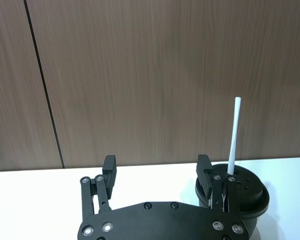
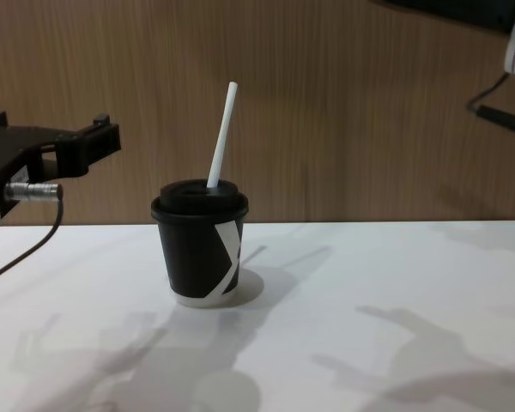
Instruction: Pick up the straw with one hand, pass it to the other hand, and insert it into the cup.
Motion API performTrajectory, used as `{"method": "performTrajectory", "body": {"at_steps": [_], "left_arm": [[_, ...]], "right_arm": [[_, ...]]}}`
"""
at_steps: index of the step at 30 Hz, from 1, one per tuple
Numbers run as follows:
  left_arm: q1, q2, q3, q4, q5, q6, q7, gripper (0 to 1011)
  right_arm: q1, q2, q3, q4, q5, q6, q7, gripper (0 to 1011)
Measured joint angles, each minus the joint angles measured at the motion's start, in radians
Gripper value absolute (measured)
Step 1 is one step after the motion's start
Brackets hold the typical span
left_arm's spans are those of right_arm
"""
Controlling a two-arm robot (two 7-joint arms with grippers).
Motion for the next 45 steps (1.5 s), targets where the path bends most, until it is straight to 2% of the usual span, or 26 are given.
{"method": "performTrajectory", "body": {"at_steps": [45], "left_arm": [[0.0, 0.0, 0.0, 0.0, 0.0, 0.0, 0.0, 1003]], "right_arm": [[0.0, 0.0, 0.0, 0.0, 0.0, 0.0, 0.0, 1001]]}}
